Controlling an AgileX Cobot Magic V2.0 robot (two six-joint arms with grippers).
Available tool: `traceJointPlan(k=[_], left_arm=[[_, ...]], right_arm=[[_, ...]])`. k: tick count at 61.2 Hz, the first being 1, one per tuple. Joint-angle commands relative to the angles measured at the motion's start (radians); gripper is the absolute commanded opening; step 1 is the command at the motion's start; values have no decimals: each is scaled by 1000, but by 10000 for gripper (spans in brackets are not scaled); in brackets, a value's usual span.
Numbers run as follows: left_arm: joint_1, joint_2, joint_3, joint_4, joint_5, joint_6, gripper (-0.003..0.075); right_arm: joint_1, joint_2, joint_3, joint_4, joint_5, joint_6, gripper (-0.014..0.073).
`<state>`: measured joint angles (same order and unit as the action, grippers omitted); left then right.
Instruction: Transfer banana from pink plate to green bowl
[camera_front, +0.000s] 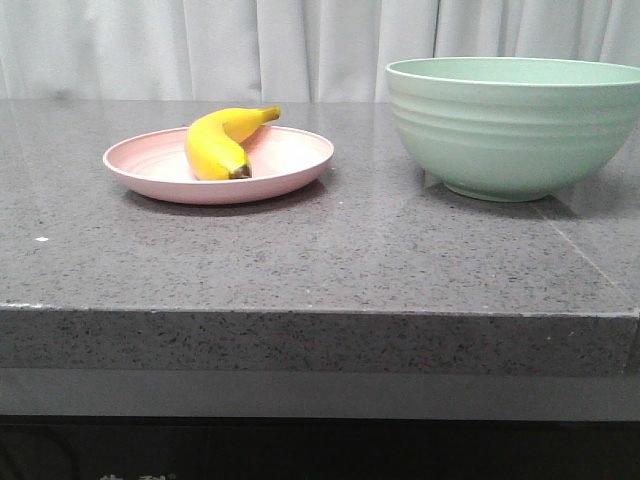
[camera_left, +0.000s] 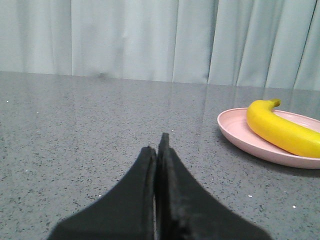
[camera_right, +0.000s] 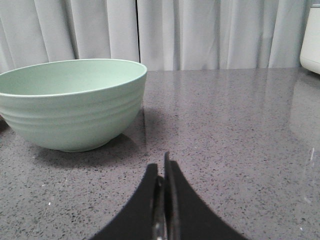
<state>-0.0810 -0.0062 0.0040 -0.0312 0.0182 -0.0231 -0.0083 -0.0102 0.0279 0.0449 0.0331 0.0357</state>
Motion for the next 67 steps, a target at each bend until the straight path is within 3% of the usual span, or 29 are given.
traceJointPlan(k=[1, 47, 56, 67], left_arm=[[-4, -24, 4, -7, -88, 2, -18], [-4, -24, 0, -5, -126, 2, -18], [-4, -12, -66, -11, -98, 2, -18], [-4, 54, -257, -11, 21, 2, -18]], right_arm=[[-2, -24, -4, -12, -86, 0, -69], [-2, -23, -9, -15, -106, 0, -69], [-2, -23, -81, -16, -74, 0, -69], [-2, -14, -235, -58, 55, 0, -69]])
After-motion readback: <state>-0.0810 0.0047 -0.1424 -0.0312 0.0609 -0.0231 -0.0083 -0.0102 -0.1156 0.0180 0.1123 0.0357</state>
